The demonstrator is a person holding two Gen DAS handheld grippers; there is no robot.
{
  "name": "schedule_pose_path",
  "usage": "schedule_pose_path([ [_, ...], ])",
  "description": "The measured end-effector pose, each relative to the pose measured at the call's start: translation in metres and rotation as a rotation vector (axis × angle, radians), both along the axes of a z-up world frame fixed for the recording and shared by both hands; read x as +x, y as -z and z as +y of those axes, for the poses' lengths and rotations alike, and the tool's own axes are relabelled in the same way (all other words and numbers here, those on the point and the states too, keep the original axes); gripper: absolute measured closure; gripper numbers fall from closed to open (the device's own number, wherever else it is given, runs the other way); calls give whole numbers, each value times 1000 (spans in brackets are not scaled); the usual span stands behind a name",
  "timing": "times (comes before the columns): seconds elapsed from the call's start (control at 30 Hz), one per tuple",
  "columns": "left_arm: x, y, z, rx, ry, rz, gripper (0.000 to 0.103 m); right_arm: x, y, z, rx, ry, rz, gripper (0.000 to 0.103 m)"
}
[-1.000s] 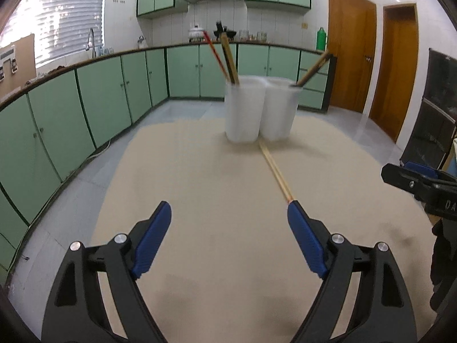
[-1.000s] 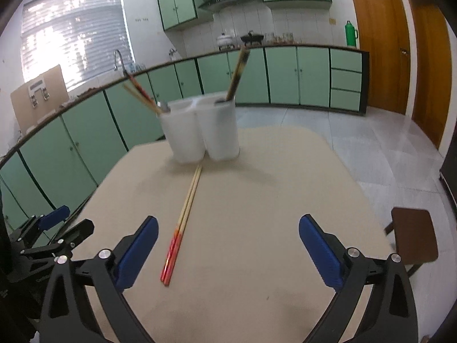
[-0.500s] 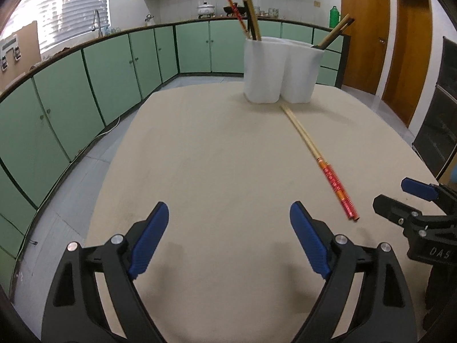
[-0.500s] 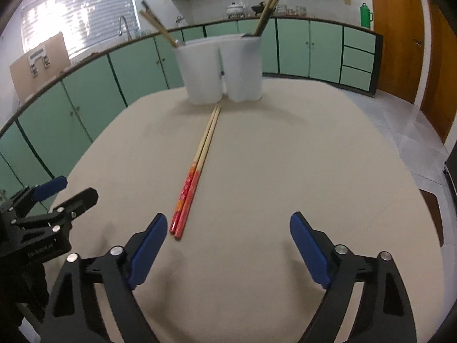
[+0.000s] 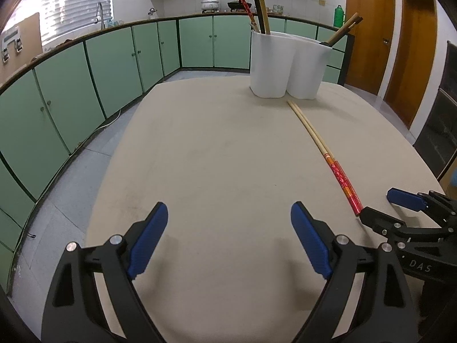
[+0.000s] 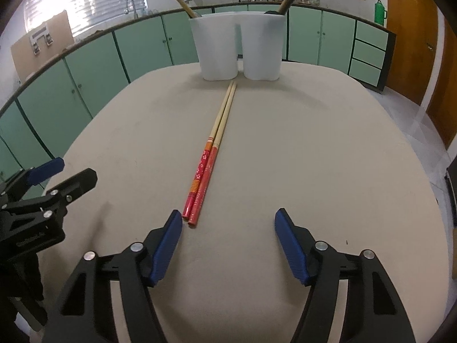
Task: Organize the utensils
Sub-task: 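Move both open grippers back toward the remaining red-patterned chopsticks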
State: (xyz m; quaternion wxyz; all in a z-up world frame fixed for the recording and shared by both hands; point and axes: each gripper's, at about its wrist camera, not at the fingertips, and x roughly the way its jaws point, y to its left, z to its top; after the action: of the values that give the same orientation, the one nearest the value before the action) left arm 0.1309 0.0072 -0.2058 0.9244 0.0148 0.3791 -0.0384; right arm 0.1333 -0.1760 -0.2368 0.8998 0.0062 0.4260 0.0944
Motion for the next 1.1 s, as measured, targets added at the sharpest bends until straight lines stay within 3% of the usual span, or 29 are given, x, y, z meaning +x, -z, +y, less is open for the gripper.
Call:
schedule_pose_path([
  [0.3,2,1,2,-12,-4,7,18,2,-1,-9,-35,40,-6,40],
  [0.53,3,2,1,-8,-3,7,17,2,-2,-25,-5,62,-14,40],
  [0.97,3,2,2,-6,-8,4,17,5,0,-6,-2,-3,-8,67],
  [1.1,4,2,1,-5,-5,6,17,5,1,-1,-19,-12,-10,68],
])
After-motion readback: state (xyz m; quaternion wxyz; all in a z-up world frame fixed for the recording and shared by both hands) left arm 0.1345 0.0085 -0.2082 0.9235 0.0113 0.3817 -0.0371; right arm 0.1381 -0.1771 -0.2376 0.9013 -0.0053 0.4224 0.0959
